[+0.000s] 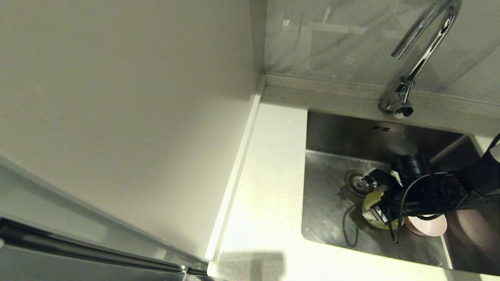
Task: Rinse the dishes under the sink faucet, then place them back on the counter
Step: Put a bowl into the sink
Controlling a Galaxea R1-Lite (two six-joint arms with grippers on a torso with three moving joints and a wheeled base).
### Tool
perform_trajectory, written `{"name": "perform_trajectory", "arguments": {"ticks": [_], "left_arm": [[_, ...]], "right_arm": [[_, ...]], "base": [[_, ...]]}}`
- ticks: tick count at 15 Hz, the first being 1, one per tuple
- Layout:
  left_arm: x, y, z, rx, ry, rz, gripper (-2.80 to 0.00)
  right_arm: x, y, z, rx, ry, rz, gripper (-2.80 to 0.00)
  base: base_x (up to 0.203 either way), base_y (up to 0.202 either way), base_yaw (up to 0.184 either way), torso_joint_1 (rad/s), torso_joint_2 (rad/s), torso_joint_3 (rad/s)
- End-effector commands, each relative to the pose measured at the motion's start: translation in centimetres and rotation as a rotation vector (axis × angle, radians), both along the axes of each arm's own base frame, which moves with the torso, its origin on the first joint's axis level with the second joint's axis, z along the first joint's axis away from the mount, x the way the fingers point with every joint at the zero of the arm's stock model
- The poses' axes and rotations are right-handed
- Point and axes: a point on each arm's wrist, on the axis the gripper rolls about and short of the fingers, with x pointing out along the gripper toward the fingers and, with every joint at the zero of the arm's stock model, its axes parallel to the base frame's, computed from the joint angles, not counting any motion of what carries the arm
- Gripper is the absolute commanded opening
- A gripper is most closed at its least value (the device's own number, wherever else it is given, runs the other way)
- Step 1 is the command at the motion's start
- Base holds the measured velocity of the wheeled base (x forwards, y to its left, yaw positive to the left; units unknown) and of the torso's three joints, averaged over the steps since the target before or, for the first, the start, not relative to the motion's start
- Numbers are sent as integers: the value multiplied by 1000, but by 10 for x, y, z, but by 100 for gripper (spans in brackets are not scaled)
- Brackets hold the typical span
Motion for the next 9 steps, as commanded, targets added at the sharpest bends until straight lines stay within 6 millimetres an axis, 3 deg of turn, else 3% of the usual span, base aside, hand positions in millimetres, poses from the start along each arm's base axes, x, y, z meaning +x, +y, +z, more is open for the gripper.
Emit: {"name": "perform_trajectory", "arguments": {"ticks": [1,5,7,8,9], "left_arm": [[0,0,-1,-1,3,0,-280],[0,0,-1,-1,3,0,-280],[0,0,-1,-1,3,0,-280],[0,0,-1,-1,3,0,-280],[0,0,-1,-1,3,0,-280]], "right_arm": [[-21,-5,54,54,-99,-24,0],[-69,-21,121,175,-227,-127,0],[-85,-32,140,193,-251,-186,0],[-86,-36,146,195,-250,-202,-280],[-85,-39,158,197,-255,-210,-280]], "base": [[0,0,0,0,0,0],[0,0,0,0,0,0],[0,0,0,0,0,0],[0,0,0,0,0,0],[0,0,0,0,0,0]]}}
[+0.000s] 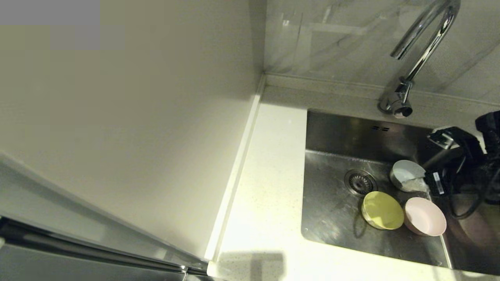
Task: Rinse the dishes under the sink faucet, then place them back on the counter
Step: Put a bowl into the sink, then turn on the faucet
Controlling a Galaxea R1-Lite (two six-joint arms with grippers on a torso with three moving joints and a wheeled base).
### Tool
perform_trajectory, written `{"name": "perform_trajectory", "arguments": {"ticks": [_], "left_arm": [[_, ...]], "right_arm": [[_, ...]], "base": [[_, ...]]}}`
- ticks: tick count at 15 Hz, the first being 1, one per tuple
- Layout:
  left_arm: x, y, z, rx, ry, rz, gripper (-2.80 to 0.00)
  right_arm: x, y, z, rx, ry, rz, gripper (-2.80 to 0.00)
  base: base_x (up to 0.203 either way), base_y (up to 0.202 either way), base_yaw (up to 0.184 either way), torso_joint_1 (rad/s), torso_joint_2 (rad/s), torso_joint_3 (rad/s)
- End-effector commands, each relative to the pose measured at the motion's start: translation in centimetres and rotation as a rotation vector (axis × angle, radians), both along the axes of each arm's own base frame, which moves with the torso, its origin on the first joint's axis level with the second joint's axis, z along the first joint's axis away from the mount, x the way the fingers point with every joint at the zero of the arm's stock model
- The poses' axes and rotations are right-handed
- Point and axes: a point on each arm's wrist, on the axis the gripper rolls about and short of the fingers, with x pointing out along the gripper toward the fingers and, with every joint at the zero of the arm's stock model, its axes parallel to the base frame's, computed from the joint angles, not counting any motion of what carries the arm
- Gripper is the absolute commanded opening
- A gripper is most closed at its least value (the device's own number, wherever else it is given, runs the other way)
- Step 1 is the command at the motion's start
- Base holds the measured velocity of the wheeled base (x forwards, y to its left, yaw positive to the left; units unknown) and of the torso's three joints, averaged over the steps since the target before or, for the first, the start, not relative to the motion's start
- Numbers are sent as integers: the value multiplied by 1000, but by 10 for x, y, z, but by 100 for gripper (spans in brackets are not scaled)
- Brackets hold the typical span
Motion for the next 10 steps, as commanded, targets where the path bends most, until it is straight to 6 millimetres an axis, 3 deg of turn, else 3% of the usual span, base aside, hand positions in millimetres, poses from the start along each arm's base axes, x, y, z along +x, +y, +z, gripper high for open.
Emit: {"name": "perform_trajectory", "arguments": {"ticks": [1,6,9,10], "left_arm": [[0,0,-1,-1,2,0,-280],[0,0,-1,-1,2,0,-280],[0,0,-1,-1,2,0,-280],[0,0,-1,-1,2,0,-280]], "right_arm": [[-9,-7,41,0,-61,-19,-280],[4,-11,130,169,-100,-29,-280],[18,-11,157,279,-173,-88,-280],[18,-21,160,284,-203,-138,-280]], "base": [[0,0,0,0,0,0],[0,0,0,0,0,0],[0,0,0,0,0,0],[0,0,0,0,0,0]]}}
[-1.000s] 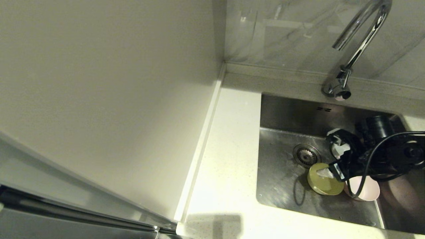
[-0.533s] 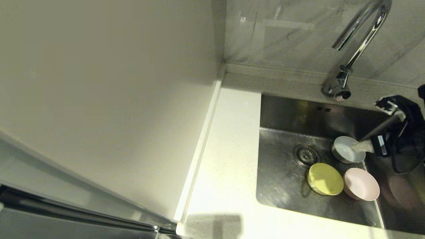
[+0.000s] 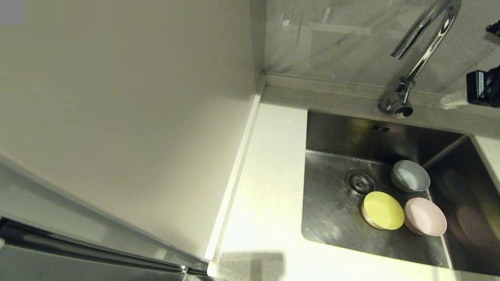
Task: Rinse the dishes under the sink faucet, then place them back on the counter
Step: Turn on the faucet
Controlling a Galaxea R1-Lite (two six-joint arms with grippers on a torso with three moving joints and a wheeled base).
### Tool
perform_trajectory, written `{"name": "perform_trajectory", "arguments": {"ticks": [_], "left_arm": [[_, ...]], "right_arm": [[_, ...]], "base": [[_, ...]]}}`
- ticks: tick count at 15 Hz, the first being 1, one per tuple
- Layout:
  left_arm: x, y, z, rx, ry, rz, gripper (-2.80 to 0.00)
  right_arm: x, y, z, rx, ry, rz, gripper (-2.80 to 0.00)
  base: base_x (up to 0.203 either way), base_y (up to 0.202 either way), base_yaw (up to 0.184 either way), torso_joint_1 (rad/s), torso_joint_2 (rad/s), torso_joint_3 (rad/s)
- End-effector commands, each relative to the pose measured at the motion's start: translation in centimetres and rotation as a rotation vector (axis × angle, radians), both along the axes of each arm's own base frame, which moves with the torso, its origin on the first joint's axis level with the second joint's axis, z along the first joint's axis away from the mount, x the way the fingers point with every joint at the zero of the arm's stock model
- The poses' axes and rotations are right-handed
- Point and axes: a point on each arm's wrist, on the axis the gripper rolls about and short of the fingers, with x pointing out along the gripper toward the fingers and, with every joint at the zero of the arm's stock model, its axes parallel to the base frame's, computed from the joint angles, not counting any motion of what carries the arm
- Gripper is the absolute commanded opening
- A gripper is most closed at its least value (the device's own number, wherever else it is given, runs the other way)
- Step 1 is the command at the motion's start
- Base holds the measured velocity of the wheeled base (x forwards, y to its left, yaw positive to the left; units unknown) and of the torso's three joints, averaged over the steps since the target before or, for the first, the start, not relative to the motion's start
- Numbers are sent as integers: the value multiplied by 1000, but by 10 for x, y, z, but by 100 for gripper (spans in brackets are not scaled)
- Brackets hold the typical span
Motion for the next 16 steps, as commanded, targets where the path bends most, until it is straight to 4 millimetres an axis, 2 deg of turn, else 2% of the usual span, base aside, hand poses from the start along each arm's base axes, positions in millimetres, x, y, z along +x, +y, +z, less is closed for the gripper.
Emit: {"name": "perform_trajectory", "arguments": {"ticks": [1,3,4,5,8,9,11,16], "left_arm": [[0,0,-1,0,3,0,-280],[0,0,-1,0,3,0,-280],[0,0,-1,0,3,0,-280],[0,0,-1,0,3,0,-280],[0,0,-1,0,3,0,-280],[0,0,-1,0,3,0,-280],[0,0,-1,0,3,0,-280],[0,0,-1,0,3,0,-280]], "right_arm": [[10,-26,4,23,-39,-104,-280],[3,-65,4,44,-71,-223,-280],[-1,-92,-1,62,-68,-286,-280],[1,-121,-15,86,-41,-341,-280],[31,-174,-74,147,86,-377,-280],[40,-183,-89,177,101,-354,-280],[46,-187,-99,272,79,-228,-280],[49,-175,-91,521,33,-59,-280]], "base": [[0,0,0,0,0,0],[0,0,0,0,0,0],[0,0,0,0,0,0],[0,0,0,0,0,0],[0,0,0,0,0,0],[0,0,0,0,0,0],[0,0,0,0,0,0],[0,0,0,0,0,0]]}}
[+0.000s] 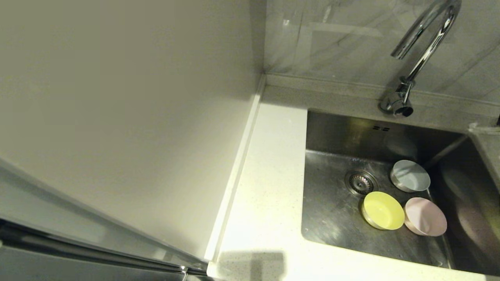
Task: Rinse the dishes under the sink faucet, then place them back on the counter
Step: Turn on the faucet
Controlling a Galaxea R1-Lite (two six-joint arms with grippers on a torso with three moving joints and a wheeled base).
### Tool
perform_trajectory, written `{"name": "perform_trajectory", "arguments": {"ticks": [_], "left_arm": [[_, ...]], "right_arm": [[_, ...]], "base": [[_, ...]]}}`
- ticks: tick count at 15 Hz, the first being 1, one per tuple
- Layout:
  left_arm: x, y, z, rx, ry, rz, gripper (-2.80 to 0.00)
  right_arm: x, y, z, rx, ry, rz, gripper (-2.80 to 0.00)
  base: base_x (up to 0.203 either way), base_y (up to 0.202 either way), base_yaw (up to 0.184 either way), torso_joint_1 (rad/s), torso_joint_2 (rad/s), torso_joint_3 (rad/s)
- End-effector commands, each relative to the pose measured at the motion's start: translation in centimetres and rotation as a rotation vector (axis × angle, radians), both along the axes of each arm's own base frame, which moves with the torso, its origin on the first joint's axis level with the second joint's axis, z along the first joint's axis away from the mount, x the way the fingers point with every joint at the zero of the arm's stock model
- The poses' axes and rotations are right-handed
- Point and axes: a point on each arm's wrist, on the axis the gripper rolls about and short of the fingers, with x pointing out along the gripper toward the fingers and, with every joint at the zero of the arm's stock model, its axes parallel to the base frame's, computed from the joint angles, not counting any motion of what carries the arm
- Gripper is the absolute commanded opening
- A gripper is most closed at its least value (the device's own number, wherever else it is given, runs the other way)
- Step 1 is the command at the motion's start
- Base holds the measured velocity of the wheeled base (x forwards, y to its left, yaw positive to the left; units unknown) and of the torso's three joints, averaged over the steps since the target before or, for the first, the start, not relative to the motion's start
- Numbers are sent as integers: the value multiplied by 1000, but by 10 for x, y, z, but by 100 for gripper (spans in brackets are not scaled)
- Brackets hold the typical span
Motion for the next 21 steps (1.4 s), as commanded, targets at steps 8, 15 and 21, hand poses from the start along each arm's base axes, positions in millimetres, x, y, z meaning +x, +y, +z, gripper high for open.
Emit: {"name": "perform_trajectory", "arguments": {"ticks": [8,15,21], "left_arm": [[0,0,-1,0,3,1,-280],[0,0,-1,0,3,1,-280],[0,0,-1,0,3,1,-280]], "right_arm": [[14,20,27,279,-142,164,-280],[28,64,47,435,-132,213,-280],[53,63,55,460,-289,192,-280]], "base": [[0,0,0,0,0,0],[0,0,0,0,0,0],[0,0,0,0,0,0]]}}
